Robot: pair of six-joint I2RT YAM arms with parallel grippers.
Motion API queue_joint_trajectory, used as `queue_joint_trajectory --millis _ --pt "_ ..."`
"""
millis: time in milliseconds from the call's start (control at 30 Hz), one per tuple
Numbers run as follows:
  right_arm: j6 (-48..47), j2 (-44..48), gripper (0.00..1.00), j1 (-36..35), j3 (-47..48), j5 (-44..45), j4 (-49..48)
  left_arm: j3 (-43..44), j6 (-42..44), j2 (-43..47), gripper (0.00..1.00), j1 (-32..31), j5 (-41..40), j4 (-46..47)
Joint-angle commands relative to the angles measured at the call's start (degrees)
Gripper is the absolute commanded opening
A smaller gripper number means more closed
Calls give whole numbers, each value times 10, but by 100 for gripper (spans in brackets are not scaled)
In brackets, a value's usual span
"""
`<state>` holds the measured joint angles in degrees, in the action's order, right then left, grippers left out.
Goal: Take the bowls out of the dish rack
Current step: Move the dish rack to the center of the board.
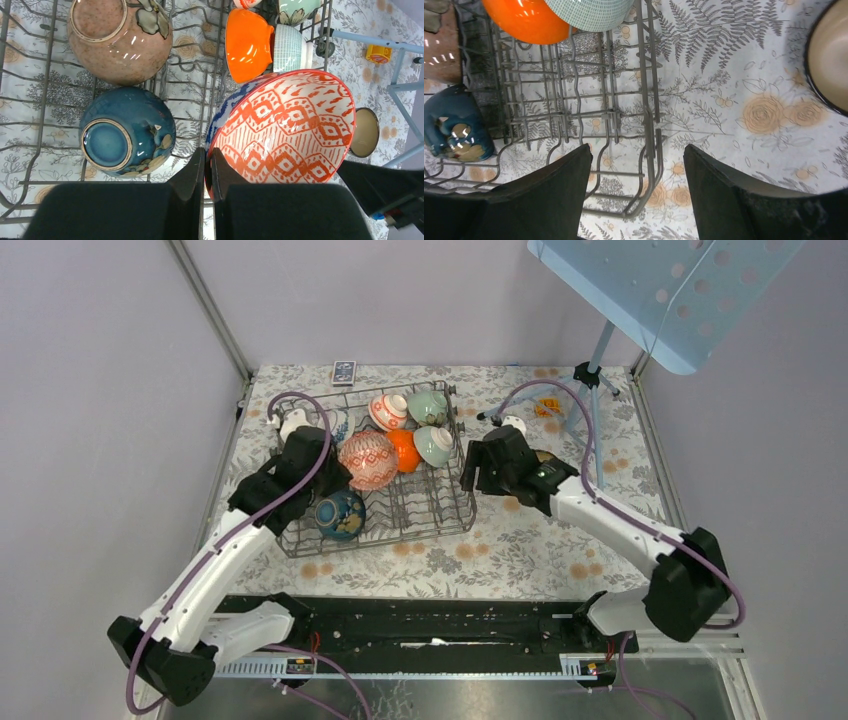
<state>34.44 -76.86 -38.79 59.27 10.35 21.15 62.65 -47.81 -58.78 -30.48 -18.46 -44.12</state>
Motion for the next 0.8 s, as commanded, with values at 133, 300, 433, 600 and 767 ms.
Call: queue_joint_trajectory --millis 133,300,433,600,767 --pt "-32 -97 67 21 33 -23 -62 33 1 37 0 10 16 5" --pt "-40 -136 58 24 53 -23 -60 42 6 41 0 9 16 5" --pt "-43 -154 53 25 61 -23 -53 43 8 44 0 10 17 5" --pt "-44 -164 45 30 57 -16 -47 41 10 46 0 10 16 7" --pt "-44 -160 34 36 39 -14 -47 43 13 42 0 9 16 11"
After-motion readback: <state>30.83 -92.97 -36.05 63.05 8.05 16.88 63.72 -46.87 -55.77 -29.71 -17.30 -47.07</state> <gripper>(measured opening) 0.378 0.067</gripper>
